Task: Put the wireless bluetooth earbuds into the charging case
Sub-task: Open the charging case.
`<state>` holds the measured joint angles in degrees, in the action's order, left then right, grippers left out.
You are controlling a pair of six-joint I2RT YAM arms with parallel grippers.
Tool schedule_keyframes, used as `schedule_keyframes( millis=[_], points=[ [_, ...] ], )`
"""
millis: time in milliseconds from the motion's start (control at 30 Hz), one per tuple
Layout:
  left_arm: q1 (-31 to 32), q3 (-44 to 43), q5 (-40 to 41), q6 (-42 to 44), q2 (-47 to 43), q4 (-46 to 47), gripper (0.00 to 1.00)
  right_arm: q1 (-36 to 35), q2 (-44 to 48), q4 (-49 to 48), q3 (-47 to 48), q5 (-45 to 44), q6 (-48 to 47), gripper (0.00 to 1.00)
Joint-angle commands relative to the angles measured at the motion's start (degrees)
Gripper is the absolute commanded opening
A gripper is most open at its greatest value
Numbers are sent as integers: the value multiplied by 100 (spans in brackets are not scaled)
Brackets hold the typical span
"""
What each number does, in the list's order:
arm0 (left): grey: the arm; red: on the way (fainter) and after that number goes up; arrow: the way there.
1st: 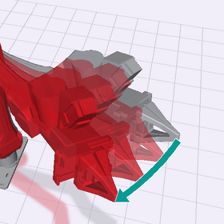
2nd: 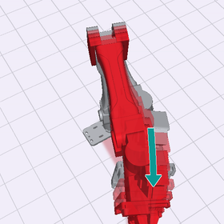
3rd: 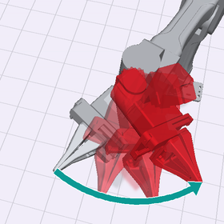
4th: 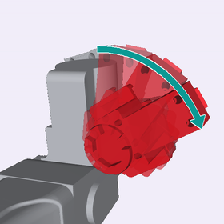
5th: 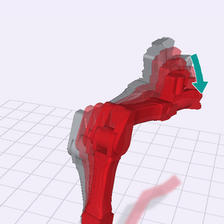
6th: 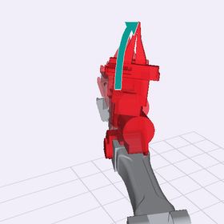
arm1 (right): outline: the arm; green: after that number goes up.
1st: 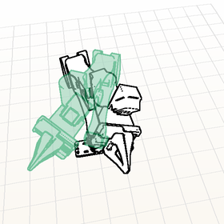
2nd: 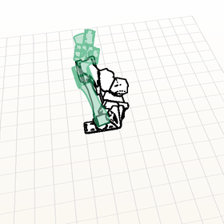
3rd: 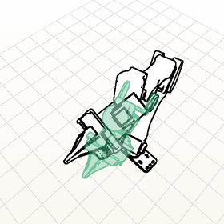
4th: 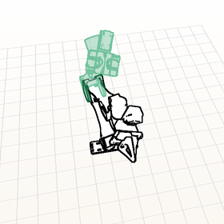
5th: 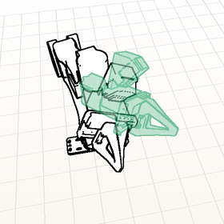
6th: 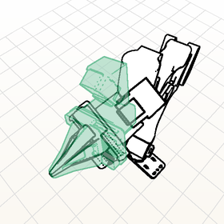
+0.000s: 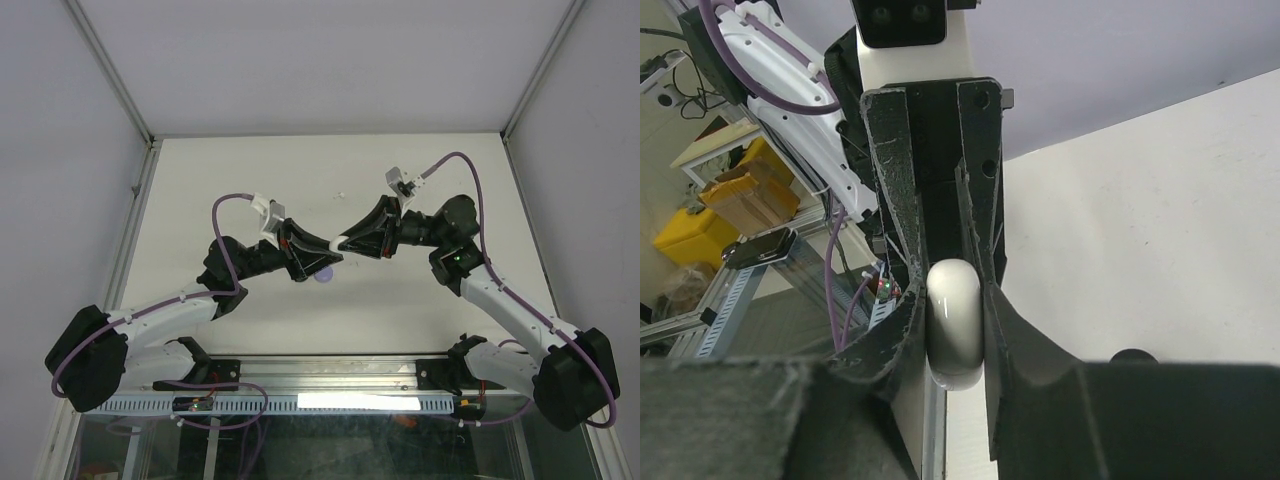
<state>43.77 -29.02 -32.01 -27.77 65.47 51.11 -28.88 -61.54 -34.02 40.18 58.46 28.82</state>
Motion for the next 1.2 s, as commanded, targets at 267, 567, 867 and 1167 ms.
schedule_keyframes(
  millis=[267, 567, 867, 1167],
  points=[
    [-33, -83, 58, -647, 298, 993, 33, -56, 12, -796, 42, 17, 267, 5],
    [12, -138, 55, -698, 428, 1126, 33, -144, -62, -839, 25, 5, 247, 4],
    [22, -132, 19, -707, 480, 1250, 19, -197, -105, -790, 28, -10, 154, 4],
    [21, -46, -349, 343, 177, 669, 0, -190, 164, 225, 182, -342, -550, 26]
  ],
)
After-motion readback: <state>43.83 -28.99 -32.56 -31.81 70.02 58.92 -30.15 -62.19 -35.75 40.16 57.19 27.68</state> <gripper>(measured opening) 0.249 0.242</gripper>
